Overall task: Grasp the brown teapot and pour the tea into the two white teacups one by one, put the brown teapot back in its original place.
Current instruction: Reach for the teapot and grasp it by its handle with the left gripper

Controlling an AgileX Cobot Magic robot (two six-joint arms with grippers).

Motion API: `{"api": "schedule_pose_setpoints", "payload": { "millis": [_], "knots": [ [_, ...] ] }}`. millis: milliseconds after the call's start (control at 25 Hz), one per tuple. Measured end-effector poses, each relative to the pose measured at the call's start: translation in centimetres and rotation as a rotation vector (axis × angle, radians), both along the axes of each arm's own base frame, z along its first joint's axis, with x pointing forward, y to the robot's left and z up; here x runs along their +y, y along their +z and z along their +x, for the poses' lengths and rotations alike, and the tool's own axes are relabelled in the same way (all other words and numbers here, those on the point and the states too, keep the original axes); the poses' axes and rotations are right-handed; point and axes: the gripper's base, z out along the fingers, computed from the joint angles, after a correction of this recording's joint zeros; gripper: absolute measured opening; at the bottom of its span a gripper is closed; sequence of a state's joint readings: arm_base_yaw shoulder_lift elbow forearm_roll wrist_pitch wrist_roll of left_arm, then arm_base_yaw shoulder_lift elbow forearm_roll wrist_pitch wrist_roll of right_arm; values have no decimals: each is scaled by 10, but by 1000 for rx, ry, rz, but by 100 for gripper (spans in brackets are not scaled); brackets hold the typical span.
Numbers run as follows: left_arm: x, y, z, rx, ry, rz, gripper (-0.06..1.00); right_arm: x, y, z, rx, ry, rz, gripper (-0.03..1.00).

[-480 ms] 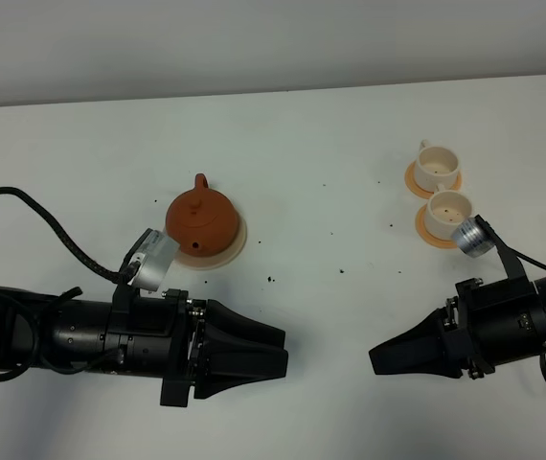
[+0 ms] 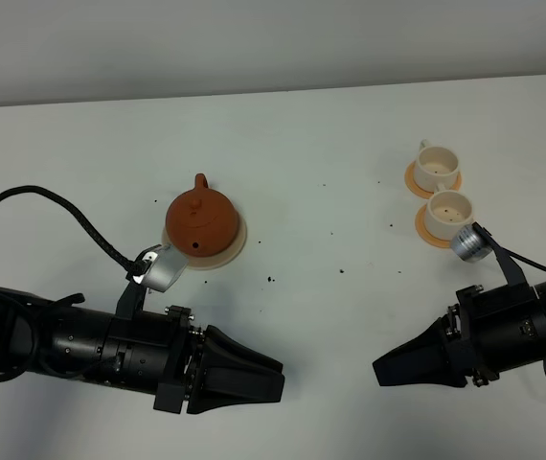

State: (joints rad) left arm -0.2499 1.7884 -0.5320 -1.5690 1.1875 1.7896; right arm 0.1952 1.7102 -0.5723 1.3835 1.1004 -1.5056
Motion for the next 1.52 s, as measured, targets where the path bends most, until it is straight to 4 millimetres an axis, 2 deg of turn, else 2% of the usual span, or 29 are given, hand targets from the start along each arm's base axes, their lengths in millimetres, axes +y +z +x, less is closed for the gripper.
{"api": "schedule_pose_setpoints", "payload": {
  "millis": [720,920,1040,1200,1360,1520],
  "knots": [
    [0,1,1,1,14,-6,30,1,2,0,22,-9,19,37],
    [-2,3,8,-1,89,-39,30,0,6,10,49,-77,-28,37],
    [-2,6,13,-36,139,-65,30,-2,19,21,19,-132,-106,37],
    [-4,12,23,-79,158,-87,30,-11,51,27,-70,-218,-236,37],
    [-9,25,41,-116,153,-107,30,-27,86,17,-158,-324,-372,37],
    [-14,41,58,-127,101,-96,30,-45,116,-7,-222,-440,-489,37]
  ]
}}
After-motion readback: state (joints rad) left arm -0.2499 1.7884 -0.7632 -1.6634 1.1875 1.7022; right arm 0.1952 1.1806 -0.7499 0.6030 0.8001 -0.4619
